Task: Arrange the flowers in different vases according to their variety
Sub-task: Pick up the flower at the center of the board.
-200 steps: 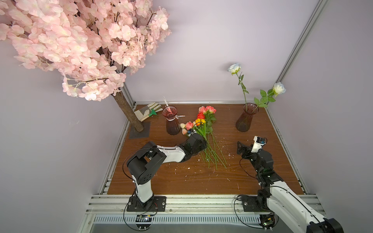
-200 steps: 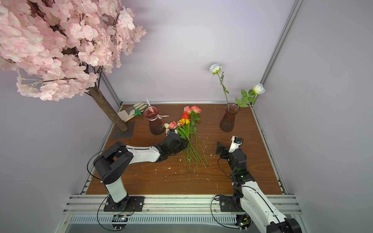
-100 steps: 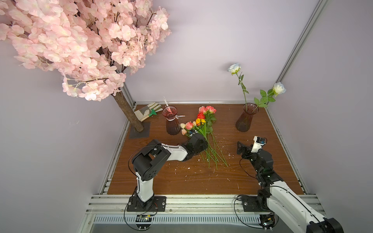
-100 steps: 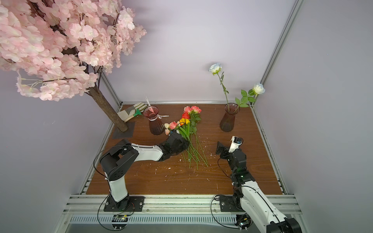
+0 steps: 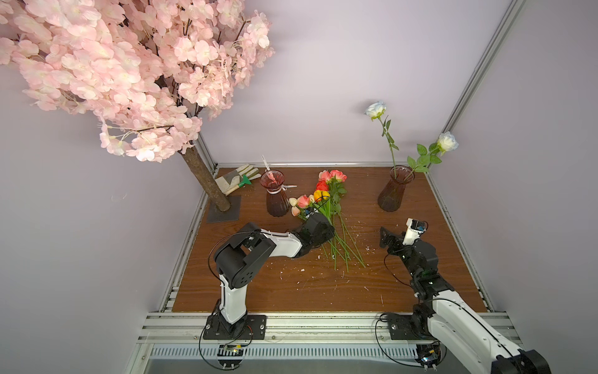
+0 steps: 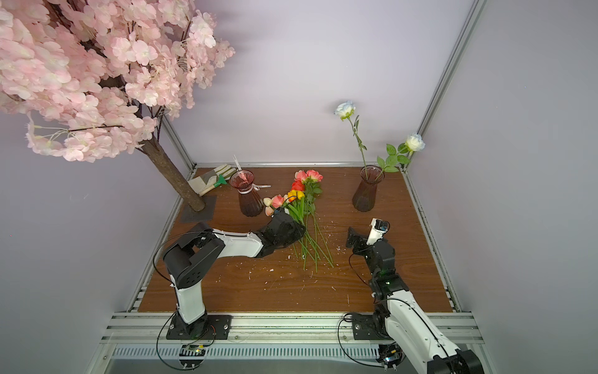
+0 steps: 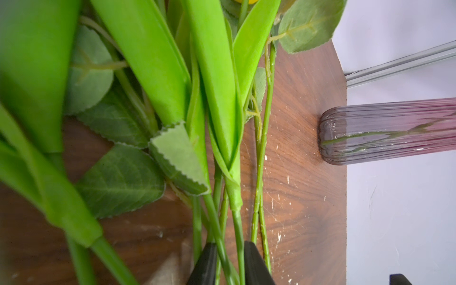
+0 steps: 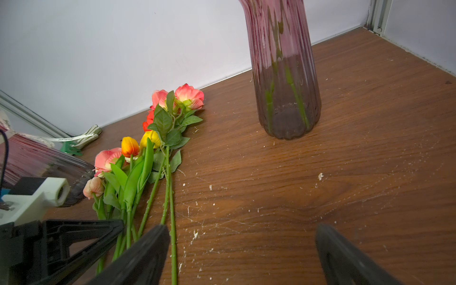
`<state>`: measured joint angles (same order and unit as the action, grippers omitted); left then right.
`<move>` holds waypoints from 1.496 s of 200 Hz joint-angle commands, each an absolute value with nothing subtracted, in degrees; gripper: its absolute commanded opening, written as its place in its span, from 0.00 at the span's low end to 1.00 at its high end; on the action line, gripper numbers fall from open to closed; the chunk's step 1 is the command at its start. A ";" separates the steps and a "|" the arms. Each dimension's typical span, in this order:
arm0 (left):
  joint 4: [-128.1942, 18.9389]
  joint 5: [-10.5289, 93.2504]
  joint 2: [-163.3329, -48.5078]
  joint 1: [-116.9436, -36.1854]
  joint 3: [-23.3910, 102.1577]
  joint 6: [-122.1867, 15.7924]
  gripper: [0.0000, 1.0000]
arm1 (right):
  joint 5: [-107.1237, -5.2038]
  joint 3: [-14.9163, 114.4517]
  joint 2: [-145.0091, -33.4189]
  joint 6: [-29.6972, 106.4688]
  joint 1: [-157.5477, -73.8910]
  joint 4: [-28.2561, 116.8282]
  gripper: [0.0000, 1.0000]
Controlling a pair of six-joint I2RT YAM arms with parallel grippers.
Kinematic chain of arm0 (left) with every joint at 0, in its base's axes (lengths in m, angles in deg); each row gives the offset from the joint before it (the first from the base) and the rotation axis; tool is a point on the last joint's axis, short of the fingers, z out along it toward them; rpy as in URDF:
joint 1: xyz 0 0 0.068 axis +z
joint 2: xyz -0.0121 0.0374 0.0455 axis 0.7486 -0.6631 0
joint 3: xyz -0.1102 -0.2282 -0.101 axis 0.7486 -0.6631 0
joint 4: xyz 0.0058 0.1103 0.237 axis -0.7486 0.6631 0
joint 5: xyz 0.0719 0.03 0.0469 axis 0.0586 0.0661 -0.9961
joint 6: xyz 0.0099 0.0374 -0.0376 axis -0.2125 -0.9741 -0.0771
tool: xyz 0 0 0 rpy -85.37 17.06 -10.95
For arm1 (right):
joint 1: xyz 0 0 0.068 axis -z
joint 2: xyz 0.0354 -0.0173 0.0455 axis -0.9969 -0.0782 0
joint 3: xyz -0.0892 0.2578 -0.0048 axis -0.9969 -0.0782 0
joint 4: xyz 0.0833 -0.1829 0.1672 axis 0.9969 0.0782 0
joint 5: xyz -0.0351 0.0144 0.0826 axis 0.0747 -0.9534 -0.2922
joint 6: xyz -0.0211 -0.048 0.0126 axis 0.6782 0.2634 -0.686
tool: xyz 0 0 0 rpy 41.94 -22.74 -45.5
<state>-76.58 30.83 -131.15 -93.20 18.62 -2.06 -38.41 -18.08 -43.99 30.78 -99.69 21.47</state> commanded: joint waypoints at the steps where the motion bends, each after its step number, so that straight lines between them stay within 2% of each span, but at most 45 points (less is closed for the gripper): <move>1: -76.65 31.44 -132.17 -92.96 19.44 -2.58 0.26 | -37.41 -17.32 -43.99 30.37 -99.95 19.31 1.00; 23: -76.74 31.50 -132.35 -92.86 19.34 -2.63 0.23 | -37.40 -17.32 -44.20 30.29 -99.92 19.31 0.99; 54: -77.42 31.69 -131.56 -92.77 18.82 -2.56 0.07 | -37.30 -17.32 -44.20 30.28 -99.95 19.22 1.00; 83: -77.46 31.04 -129.54 -92.74 18.09 -3.10 0.00 | -37.24 -17.32 -44.31 30.27 -99.93 19.16 0.99; 151: -77.43 26.98 -119.23 -92.67 14.78 -8.57 0.00 | -37.35 -17.41 -44.27 30.28 -99.92 19.13 0.99; 213: -72.62 17.01 -107.00 -91.86 16.48 -27.96 0.00 | -37.51 -17.41 -44.34 30.11 -99.92 18.98 1.00; 237: -72.49 12.28 -101.87 -89.11 15.96 -35.42 0.00 | -37.75 -17.45 -44.45 30.00 -99.91 18.85 1.00; 299: -71.77 10.14 -94.74 -78.12 21.85 -51.65 0.00 | -38.35 -17.62 -45.52 29.84 -100.01 18.00 1.00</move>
